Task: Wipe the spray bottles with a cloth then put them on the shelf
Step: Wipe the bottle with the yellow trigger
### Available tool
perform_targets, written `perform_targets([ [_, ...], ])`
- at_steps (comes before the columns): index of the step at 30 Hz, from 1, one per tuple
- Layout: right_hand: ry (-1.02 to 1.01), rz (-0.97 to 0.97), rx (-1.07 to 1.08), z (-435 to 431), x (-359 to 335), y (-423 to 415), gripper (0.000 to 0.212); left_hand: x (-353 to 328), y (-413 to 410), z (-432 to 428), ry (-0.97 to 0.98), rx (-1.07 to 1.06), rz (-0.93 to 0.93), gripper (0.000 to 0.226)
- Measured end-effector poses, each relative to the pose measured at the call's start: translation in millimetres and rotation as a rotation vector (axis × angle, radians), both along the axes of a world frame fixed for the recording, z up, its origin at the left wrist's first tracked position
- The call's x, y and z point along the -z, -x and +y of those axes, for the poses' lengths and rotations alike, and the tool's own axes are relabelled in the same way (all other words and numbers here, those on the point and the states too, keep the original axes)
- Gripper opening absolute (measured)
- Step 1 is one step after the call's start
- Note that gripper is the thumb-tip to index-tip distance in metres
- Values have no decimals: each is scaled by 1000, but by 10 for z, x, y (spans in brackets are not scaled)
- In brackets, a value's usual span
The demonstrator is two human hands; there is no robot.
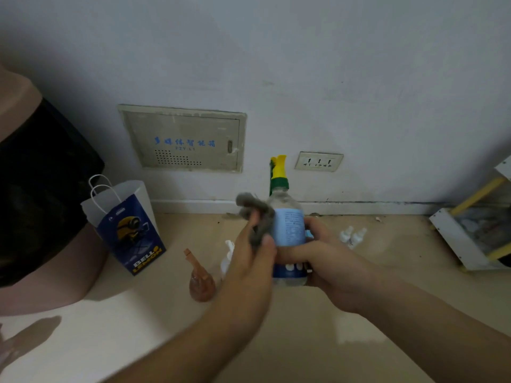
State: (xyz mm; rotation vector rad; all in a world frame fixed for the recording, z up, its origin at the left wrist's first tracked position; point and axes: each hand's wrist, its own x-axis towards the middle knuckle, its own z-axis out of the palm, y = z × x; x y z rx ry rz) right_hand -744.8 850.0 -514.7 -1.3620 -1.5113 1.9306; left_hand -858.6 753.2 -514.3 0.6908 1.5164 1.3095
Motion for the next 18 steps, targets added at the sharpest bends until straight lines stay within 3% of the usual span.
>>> perform_targets([
  [2, -77, -45, -16, -33, -12, 7, 87, -21, 131, 99, 68, -29, -135, 37],
  [4, -133, -68, -80, -73, -37, 10, 87, -40, 140, 94, 32, -26, -108, 49],
  [7, -100, -7, -156, -65, -125, -28, 67, -4, 165, 55, -3, -80, -128, 64],
  [10, -66, 30, -190, 26, -128, -66, 39, -49, 277, 40, 34, -64, -273, 49],
  [12, 4, 64, -150, 59, -84, -83, 39, -72, 296, 28, 28, -56, -325, 44],
  [18, 171, 246, -271, 12, -42, -52, 45, -132, 240, -13, -97, -130, -98, 47],
])
